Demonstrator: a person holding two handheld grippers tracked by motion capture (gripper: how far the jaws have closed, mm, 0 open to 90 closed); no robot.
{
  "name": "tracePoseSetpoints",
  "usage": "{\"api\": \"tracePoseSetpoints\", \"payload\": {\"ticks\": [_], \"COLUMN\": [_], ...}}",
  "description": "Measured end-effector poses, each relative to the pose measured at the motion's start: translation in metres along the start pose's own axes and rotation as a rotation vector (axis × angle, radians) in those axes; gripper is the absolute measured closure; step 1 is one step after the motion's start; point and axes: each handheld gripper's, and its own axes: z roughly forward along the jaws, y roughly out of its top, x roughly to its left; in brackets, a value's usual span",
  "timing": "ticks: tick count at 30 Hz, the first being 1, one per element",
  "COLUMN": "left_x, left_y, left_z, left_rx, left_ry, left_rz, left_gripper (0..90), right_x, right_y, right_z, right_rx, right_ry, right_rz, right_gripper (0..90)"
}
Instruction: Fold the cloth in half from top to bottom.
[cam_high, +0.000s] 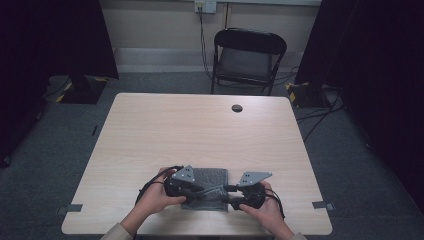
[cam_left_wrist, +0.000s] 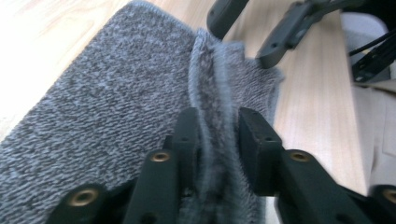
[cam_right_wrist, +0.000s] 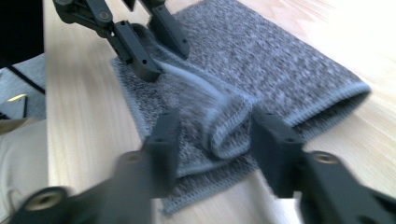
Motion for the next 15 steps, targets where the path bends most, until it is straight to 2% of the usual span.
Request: {"api": "tracePoseSetpoints", "payload": {"ticks": [1,3,5,9,12,15], "left_x": [0.000,-0.001,-0.002,-0.002,-0.007,-0.011], "left_y": [0.002,0.007,0.014,0.025,0.026,0.016], "left_z": [0.000,-0.001,-0.005,-0.012,-0.010,-0.001], "left_rx": [-0.008,-0.036,-0.069,-0.103,-0.079,-0.041], "left_ry": [-0.008,-0.010,-0.015,-0.017,-0.039,-0.077], "left_rz": [-0.014,-0.021,-0.023,-0.015,0.000,-0.006], "left_gripper": [83.9,85.8,86.1,86.3,86.3,86.1], "right_x": [0.000,0.001,0.002,0.001,0.001,0.003], "right_y": [0.000,-0.001,-0.001,-0.005,-0.008,-0.007], "right_z": [0.000,0.000,0.000,0.006,0.011,0.013], "right_rx": [0.000,0.006,0.013,0.029,0.048,0.058], "right_ry": [-0.018,-0.057,-0.070,-0.101,-0.115,-0.120], "right_rz": [0.001,0.002,-0.004,-0.003,-0.005,-0.019], "right_gripper": [38.7,31.8,30.7,30.1,31.1,31.3]}}
